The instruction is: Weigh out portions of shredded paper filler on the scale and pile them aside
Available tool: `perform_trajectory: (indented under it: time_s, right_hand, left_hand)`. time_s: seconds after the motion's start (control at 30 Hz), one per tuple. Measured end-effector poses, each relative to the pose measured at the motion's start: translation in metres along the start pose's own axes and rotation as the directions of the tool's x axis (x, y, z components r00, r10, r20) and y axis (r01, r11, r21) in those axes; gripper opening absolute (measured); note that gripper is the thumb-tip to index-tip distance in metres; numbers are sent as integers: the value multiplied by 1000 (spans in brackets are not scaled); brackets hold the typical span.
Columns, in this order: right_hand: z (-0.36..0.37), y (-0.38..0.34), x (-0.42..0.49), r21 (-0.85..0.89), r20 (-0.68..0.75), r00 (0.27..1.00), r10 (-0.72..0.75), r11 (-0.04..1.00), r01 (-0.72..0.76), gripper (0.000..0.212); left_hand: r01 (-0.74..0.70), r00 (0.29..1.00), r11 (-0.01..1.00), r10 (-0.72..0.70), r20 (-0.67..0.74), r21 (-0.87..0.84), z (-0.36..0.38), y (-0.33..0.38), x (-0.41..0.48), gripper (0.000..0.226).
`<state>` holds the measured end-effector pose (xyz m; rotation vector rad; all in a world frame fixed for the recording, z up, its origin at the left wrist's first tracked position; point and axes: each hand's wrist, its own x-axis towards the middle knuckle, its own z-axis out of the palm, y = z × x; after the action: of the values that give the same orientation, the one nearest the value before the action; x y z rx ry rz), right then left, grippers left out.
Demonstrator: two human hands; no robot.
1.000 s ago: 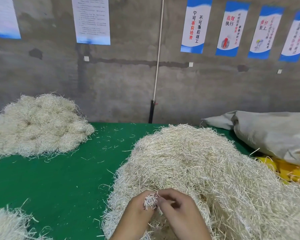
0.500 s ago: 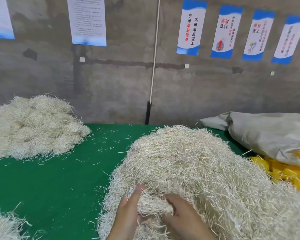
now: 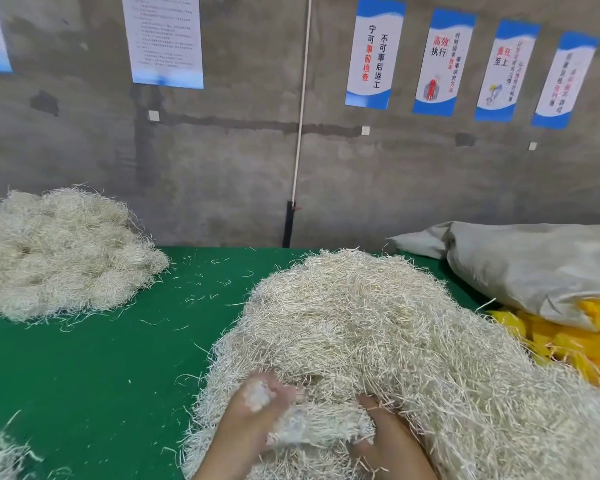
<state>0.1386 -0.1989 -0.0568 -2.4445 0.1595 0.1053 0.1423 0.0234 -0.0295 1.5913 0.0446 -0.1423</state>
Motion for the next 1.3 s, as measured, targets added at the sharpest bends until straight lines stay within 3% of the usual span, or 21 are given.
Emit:
perform_trajectory:
  time_s: [0.07,0.13,0.23,0.37,0.47,0.57,0.67,0.73,0.83,1.03,1.17,1.23,1.3]
  right_hand:
    - [-1,-4,-5,13,-59,998,-7,1000,7,76]
    - [-4,-10,-8,7,-125,990,-58,998,59,69]
    - [-7,-20,-13,-36,-213,970,-121,993,116,61]
    - [-2,-25,-20,-117,-302,932,-200,978,172,62]
    - [8,-32,-24,-182,-310,899,-309,948,263,65]
    - [13,-43,-27,-230,-348,869,-352,931,285,63]
    - [14,-46,-27,-203,-339,872,-352,933,298,60]
    - [11,-42,-26,-174,-337,882,-330,942,287,65]
    - [1,-32,-28,-128,-323,914,-247,968,216,84]
    - [-4,-13,-22,-103,-226,970,-93,992,71,90]
    - [-6,-27,-26,-212,-159,975,-158,970,122,96]
    - [-9,-36,-33,-232,-127,961,-244,950,210,108]
    - [-13,-45,-41,-237,-137,931,-337,924,300,105]
  left_hand:
    - [-91,980,922,16,198,377,-6,-6,-1,67]
    - [-126,978,727,-23,208,675,-11,-20,0,100]
    - [-211,975,576,61,215,790,-12,-19,-4,83]
    - [-274,941,631,332,66,726,-14,-5,-1,39]
    - [-333,891,667,454,-8,666,-9,4,1,40]
    - [-373,874,804,472,-115,464,2,14,-1,56]
    - [-318,903,937,346,-257,144,13,18,-5,63]
    - [-287,912,958,267,-311,-18,17,16,-5,65]
    - [-274,893,955,209,-398,-115,13,8,-1,64]
    - [-209,876,942,62,-478,-262,0,6,3,52]
    - [-100,882,920,-94,-463,-378,0,11,-1,50]
    - [0,897,923,-170,-408,-384,-3,12,-2,60]
    - [28,918,911,-187,-350,-412,-9,11,-2,57]
